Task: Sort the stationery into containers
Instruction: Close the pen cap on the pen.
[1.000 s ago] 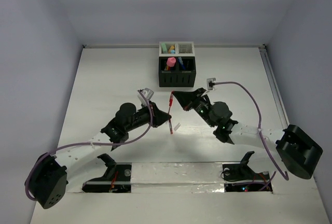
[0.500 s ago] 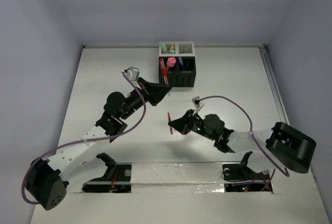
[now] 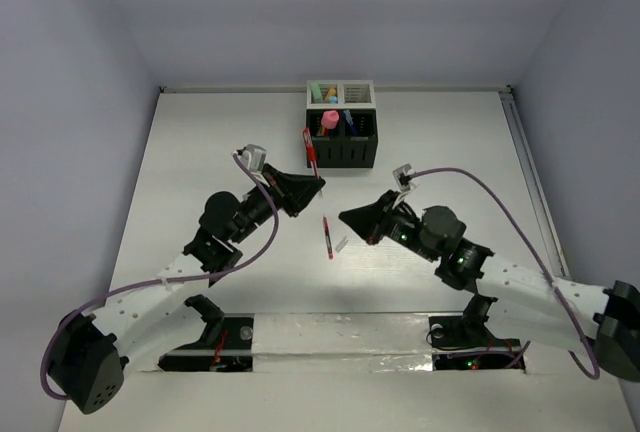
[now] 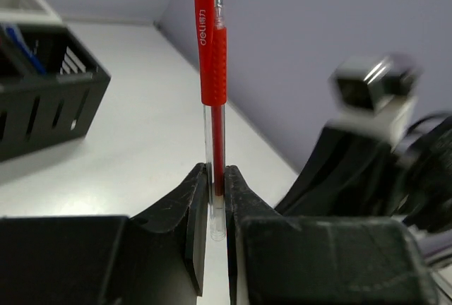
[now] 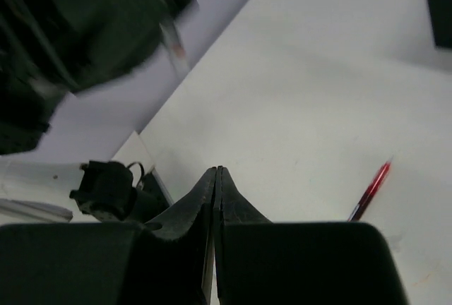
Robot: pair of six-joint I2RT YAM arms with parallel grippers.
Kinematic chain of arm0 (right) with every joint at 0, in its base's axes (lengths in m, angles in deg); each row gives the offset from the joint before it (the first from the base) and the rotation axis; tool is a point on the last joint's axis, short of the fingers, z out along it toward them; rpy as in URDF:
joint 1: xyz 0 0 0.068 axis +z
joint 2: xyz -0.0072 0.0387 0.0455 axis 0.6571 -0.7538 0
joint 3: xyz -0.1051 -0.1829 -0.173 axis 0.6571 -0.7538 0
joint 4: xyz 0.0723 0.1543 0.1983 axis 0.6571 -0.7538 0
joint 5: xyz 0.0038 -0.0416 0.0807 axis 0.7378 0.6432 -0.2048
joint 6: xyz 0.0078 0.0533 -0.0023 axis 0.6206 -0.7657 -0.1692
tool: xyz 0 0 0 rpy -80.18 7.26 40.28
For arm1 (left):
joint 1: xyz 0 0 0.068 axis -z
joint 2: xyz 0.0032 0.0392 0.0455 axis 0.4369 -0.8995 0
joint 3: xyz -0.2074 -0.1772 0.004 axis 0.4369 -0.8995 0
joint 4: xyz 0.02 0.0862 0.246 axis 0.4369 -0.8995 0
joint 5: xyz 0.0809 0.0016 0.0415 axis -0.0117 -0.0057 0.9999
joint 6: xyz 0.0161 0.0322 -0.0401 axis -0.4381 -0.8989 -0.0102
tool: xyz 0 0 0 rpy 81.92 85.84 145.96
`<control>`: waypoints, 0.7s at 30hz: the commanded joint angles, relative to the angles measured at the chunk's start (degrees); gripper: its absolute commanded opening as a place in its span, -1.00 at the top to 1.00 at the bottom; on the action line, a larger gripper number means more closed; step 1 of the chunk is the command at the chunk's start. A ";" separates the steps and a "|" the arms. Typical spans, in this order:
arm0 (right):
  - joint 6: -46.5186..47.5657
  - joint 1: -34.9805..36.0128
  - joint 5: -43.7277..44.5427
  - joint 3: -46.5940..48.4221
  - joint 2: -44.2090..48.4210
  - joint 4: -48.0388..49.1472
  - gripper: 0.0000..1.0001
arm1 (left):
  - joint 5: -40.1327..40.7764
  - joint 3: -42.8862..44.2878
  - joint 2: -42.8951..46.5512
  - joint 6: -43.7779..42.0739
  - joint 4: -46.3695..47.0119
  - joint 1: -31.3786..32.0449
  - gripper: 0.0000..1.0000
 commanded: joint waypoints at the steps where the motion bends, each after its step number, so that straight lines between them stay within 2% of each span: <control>1: 11.00 -3.42 -0.03 8.52 4.76 -15.61 0.77 | -3.82 -4.19 0.19 -1.48 1.94 0.02 1.00; 2: 12.51 -4.57 -3.95 10.28 4.77 -17.05 0.56 | -5.23 -4.90 -0.34 -1.48 2.72 0.02 1.00; 3: 13.74 -5.97 -6.33 13.87 4.43 -18.28 0.22 | -6.81 -5.69 -0.87 -1.14 4.73 0.02 1.00; 9: 14.90 -17.29 -22.33 24.43 -2.42 -20.23 -0.45 | -13.41 -8.78 -2.28 -0.61 8.26 1.06 1.00; 12: 13.31 -20.04 -30.41 27.52 -7.24 -18.91 -0.65 | -15.61 -9.30 -2.10 -0.26 10.11 1.07 1.00; 17: 13.93 -20.05 -36.14 34.47 -14.03 -20.15 -0.72 | -17.11 -9.74 -2.63 -0.34 11.17 1.60 1.00; 21: 11.47 -20.05 -40.45 32.72 -14.57 -14.35 -0.56 | -17.82 -9.57 -3.86 0.45 12.66 1.60 1.00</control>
